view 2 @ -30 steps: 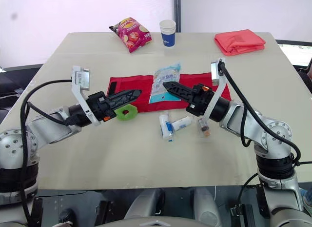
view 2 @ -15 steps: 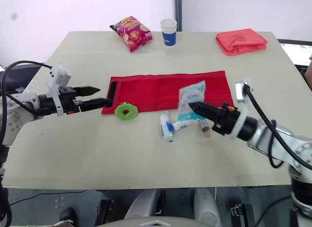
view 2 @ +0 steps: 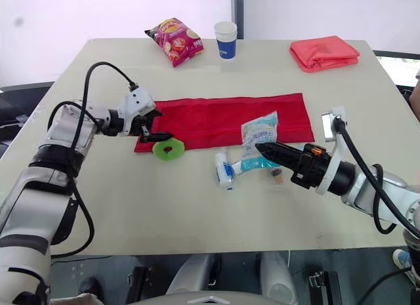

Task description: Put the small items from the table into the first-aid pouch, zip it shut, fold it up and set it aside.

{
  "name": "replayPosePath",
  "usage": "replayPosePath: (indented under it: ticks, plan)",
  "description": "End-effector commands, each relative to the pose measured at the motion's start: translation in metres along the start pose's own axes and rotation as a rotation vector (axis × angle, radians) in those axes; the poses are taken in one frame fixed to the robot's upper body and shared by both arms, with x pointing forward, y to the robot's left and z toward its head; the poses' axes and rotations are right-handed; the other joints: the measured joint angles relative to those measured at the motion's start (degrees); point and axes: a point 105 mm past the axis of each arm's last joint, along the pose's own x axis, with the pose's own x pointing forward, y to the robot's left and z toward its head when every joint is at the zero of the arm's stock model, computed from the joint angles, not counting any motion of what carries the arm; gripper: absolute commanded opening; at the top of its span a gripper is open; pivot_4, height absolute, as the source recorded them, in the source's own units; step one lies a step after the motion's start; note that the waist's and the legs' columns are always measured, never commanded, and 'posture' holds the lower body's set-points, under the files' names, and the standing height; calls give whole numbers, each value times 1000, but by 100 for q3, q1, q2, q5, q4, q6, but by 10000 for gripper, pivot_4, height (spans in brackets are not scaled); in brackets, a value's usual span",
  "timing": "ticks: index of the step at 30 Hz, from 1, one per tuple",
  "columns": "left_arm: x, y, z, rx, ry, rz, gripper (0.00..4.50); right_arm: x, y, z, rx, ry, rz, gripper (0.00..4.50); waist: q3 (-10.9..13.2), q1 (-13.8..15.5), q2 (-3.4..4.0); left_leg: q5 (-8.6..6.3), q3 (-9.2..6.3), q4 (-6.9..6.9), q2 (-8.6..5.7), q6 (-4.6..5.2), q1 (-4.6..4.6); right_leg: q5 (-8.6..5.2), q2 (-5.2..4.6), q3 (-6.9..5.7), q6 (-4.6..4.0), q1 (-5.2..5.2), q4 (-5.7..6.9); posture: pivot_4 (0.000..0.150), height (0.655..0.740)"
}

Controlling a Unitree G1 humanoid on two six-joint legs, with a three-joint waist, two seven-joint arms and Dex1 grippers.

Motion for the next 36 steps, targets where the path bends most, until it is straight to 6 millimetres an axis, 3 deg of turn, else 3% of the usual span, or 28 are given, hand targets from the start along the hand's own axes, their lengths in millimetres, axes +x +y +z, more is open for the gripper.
replayPosePath:
  ticks: [1, 8, 15, 21, 22, 25, 30, 36]
  plan:
    - [2, 4, 1, 109, 43, 8, 45000, 3, 11, 5, -23, -29, 33, 48, 1, 4, -5, -1, 0, 2, 0, 3, 0, 2, -3, 0, 3, 0, 1, 1500, 7400]
    - [14, 4, 3, 234, 53, 48, 45000, 6, 12, 5, -15, -43, 29, 20, -1, 28, -7, -4, 0, 2, 0, 8, 6, 3, 1, -2, 5, 6, 6, 1500, 7400]
    - [16, 12, 24, 321, -41, 142, 45000, 6, 12, 6, -12, -46, 33, 5, -1, 54, -7, -4, -1, 6, -2, 9, 6, 3, 1, -5, 6, 7, 9, 1500, 7400]
    - [20, 8, 25, 391, -48, 138, 16761, 9, 13, 5, -4, -45, 43, 0, -1, 44, -8, -3, -1, 6, -2, 8, 5, 3, 2, -5, 5, 7, 8, 1500, 7400]
    - [20, 7, 24, 385, -53, 132, 8951, 10, 13, 4, 1, -40, 45, 0, -1, 43, -8, -3, -1, 6, -2, 8, 5, 4, 3, -5, 5, 6, 8, 1500, 7400]
    - [18, 7, 26, 278, -95, 112, 1164, 17, 13, 0, 22, -22, 58, 0, -1, 20, -8, -3, -1, 6, -2, 8, 5, 3, 4, -5, 5, 6, 9, 1500, 7400]
    - [16, 2, 30, 104, -156, 24, 1164, 40, 7, -4, 83, 8, 52, 0, -1, -31, -8, -1, -3, 9, -1, 4, 6, 3, 8, -9, 5, 6, 12, 1500, 7400]
    - [17, -9, 42, -52, -218, -75, 1164, 81, -12, -10, 150, 46, -12, 0, -2, -39, -8, 13, -4, 12, -1, -19, 6, 3, 12, -8, 5, 5, 15, 1500, 7400]
